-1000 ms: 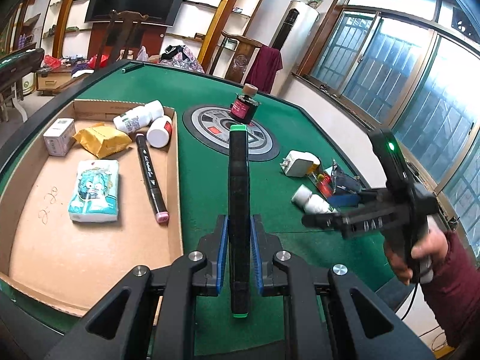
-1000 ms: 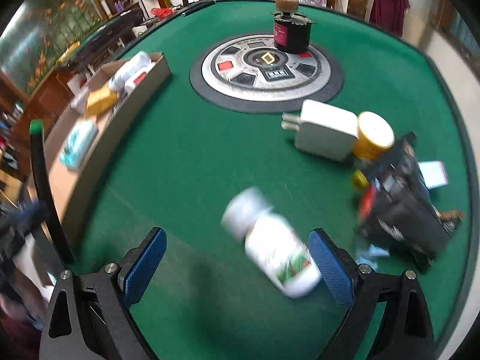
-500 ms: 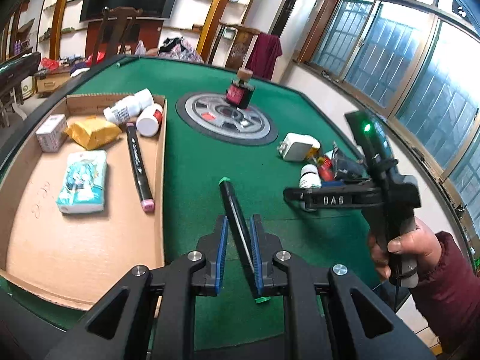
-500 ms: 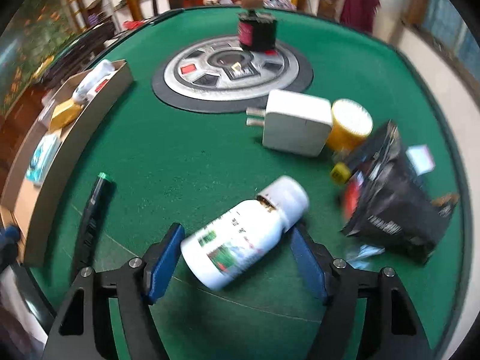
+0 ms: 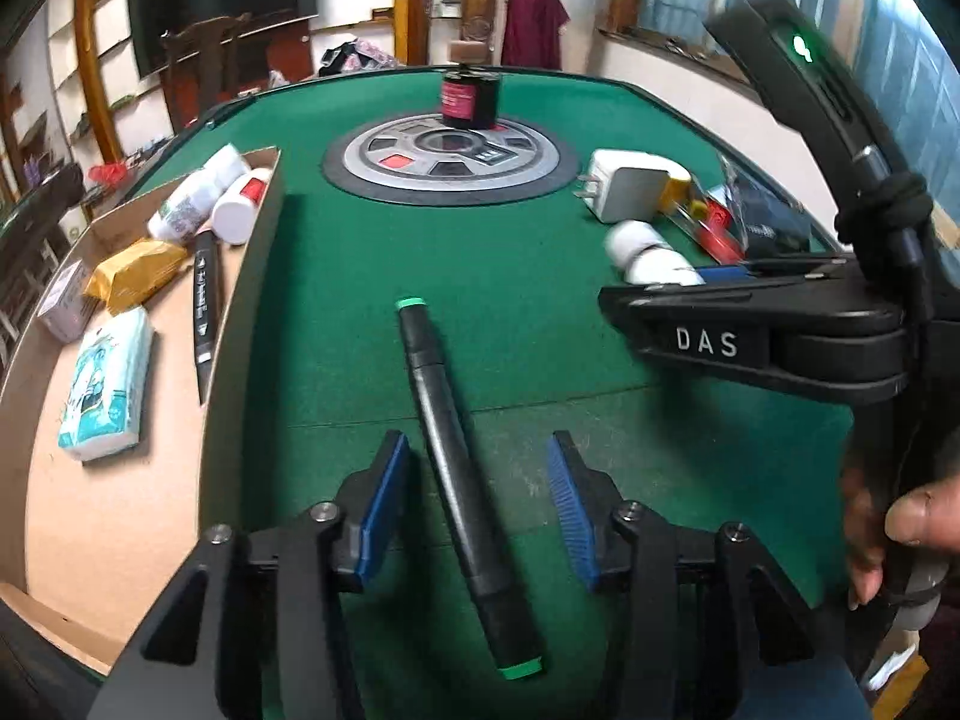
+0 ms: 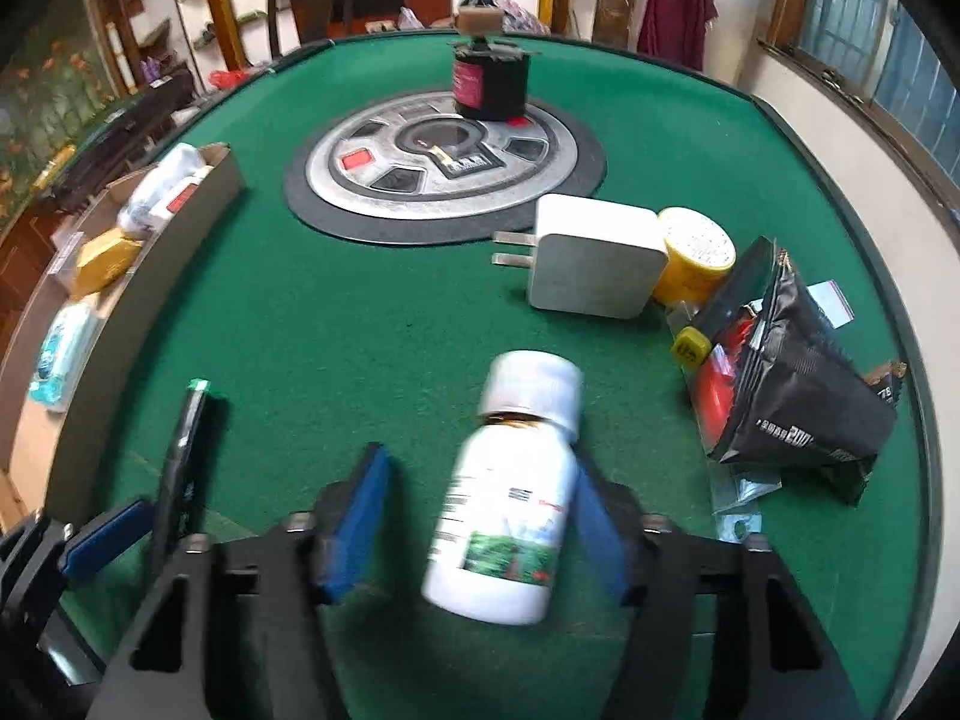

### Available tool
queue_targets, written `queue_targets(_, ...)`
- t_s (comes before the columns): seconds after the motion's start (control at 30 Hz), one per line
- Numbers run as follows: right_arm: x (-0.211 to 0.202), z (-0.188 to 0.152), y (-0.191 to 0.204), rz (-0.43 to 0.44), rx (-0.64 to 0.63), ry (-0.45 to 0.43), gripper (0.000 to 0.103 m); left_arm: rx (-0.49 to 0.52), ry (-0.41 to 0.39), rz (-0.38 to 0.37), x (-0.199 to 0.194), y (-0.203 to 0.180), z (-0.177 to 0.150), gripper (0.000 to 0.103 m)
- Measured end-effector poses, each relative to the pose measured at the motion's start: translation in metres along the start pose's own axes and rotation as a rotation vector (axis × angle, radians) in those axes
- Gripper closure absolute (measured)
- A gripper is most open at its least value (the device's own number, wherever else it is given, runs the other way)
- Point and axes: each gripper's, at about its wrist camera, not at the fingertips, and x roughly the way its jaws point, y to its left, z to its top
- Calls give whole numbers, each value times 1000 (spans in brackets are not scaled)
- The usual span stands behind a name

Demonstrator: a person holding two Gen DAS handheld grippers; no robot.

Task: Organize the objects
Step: 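Grasp the white medicine bottle with the right tool while the left holds the marker, then carry the marker and white bottle into the box and open both tools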

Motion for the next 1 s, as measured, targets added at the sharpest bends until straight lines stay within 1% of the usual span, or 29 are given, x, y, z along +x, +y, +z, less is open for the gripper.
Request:
queue_targets(0.03,-2,-2,0,3,-1,-8,66,3,-4,-2,-2,0,0,88)
queue_targets(0.17,-7,-10,-1,49,6,-23,66,-36,-4,-73,-11,11,-6,89)
queue_targets(0.2,-9,-12,-2,70,16,-28,66,-51,-17,-100,-16,15,-7,89)
queue_targets(0.27,-13,-16,-6,126,43,-32,66,-70,-40,-121,-25,21,-9,89)
queue_targets(0.3,-14,-17,-7,139,49,-33,66,-82,-64,-133,-34,26,-8,89)
queue_targets(0.4,-20,-17,-6,176,65,-44,66,-115,-120,-144,-50,34,-5,89)
queue_targets(0.57,-38,-10,1,254,90,-65,66,-190,-196,-163,-83,67,3,89)
queue_targets(0.67,-48,-4,10,314,101,-73,66,-225,-224,-149,-100,91,2,89)
queue_targets(0.77,-53,7,24,383,104,-70,66,-255,-238,-115,-107,117,5,89)
queue_targets(0.87,-53,20,43,441,103,-60,65,-278,-238,-79,-108,142,4,89)
queue_targets(1.0,-45,38,74,512,97,-34,65,-288,-216,-10,-101,173,7,89)
